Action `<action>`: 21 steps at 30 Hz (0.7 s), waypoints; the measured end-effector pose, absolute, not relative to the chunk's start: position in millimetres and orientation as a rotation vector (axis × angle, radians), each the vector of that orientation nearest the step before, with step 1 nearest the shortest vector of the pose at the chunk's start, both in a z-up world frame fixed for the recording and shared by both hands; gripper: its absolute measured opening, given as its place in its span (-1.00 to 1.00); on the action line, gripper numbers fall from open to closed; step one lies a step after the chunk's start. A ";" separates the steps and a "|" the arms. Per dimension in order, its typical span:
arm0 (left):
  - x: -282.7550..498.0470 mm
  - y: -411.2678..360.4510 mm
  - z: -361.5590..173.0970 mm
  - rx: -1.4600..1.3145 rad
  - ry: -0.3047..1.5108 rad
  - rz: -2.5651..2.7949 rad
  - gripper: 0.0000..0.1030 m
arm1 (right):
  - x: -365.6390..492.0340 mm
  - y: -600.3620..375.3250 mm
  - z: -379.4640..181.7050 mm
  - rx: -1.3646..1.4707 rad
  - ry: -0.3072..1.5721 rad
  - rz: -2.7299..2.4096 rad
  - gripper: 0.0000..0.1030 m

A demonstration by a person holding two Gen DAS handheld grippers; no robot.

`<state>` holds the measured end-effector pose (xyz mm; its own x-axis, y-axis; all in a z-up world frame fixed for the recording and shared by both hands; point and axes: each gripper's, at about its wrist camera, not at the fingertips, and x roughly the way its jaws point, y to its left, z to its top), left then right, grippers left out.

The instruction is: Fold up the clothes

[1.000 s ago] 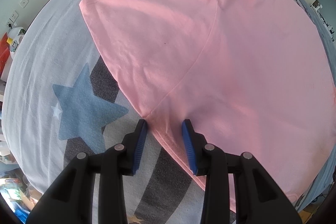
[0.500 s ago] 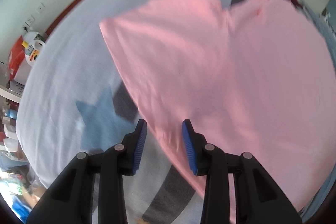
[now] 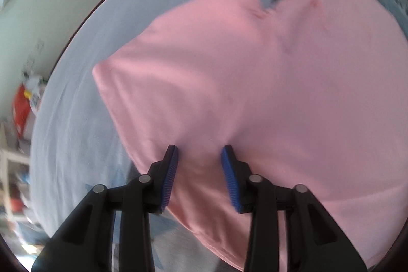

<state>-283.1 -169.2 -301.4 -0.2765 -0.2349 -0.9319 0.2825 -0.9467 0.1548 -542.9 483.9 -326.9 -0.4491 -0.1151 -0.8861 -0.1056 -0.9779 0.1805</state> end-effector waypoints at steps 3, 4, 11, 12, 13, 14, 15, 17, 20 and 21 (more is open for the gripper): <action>-282.3 -192.4 -292.2 1.612 0.048 -2.177 -0.29 | -549.4 499.5 -326.7 1.680 -0.280 -2.657 -0.86; -281.7 -199.5 -288.6 1.605 0.055 -2.154 -0.29 | -548.0 499.0 -323.2 1.683 -0.232 -2.657 -0.86; -290.2 -223.2 -245.8 1.503 0.125 -2.266 -0.29 | -541.6 459.2 -280.1 1.552 -0.184 -2.565 -0.77; -293.8 -222.1 -244.7 1.504 0.121 -2.294 -0.29 | -536.4 447.9 -275.5 1.533 -0.193 -2.528 -0.77; -298.1 -220.6 -244.9 1.511 0.110 -2.322 -0.29 | -530.1 435.3 -271.4 1.515 -0.202 -2.487 -0.77; -303.0 -219.4 -246.9 1.521 0.102 -2.350 -0.29 | -525.4 421.3 -269.6 1.505 -0.210 -2.452 -0.77; -312.1 -218.5 -253.9 1.537 0.093 -2.369 -0.29 | -521.7 406.5 -269.3 1.500 -0.217 -2.420 -0.77; -320.7 -232.2 -276.4 1.579 0.060 -2.369 -0.29 | -516.8 376.9 -272.6 1.490 -0.222 -2.359 -0.77; -340.9 -261.2 -321.1 1.638 0.024 -2.267 -0.29 | -515.4 335.2 -289.6 1.524 -0.168 -2.319 -0.77; -341.0 -272.9 -327.0 1.636 0.039 -2.250 -0.15 | -515.8 326.2 -297.4 1.551 -0.155 -2.317 -0.77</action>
<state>-341.0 -272.9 -327.0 -0.2666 -0.2683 -0.9257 0.3005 -0.9357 0.1847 -515.8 326.2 -297.4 -0.3410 -0.3434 -0.8751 0.2240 -0.9338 0.2791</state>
